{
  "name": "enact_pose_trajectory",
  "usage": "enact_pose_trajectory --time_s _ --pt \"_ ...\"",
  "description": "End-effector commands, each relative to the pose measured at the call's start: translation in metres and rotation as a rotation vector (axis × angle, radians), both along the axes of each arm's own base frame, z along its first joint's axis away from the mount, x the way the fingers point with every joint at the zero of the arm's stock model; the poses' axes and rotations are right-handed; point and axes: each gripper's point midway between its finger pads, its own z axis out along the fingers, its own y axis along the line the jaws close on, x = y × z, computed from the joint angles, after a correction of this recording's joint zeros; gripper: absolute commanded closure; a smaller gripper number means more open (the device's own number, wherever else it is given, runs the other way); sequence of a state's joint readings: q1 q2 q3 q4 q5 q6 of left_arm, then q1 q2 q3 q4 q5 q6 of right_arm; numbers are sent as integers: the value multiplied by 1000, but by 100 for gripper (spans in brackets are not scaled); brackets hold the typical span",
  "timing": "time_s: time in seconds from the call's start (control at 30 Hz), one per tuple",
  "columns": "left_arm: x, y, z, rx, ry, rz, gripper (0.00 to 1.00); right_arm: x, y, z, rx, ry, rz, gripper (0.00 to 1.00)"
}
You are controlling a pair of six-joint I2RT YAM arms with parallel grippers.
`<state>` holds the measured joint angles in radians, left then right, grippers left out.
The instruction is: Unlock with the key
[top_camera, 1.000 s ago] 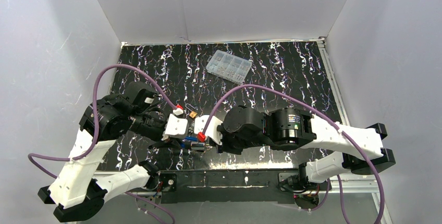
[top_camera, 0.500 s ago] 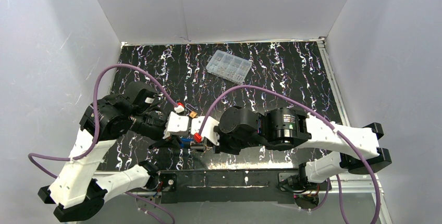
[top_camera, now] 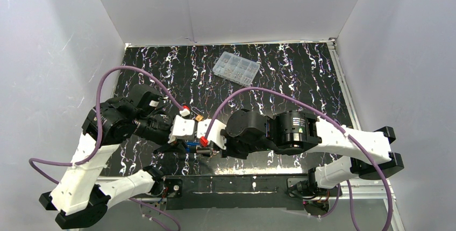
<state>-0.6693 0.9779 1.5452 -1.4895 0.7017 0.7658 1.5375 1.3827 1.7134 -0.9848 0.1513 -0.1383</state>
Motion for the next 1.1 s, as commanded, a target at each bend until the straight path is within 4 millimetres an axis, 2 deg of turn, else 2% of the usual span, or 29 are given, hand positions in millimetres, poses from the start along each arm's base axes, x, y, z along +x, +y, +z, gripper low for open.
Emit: enact_pose_trajectory --time_s 0.0,0.27,0.53,0.7,0.87,1.07 --pt "-9 -2 4 -40 9 -33 100 7 11 29 109 -33 -17 99" --pt "-9 -2 5 -41 5 -36 100 9 9 32 117 -39 -25 99" --pt "-6 -3 6 -43 -5 -38 100 -2 11 29 116 12 12 99" --pt "-5 -3 5 -35 -4 -34 100 -6 12 35 131 22 29 99" --pt "-3 -3 4 -32 -12 -34 100 -11 10 29 116 38 41 99" --pt "-5 -2 2 -26 -10 -48 100 -9 10 30 126 16 42 99"
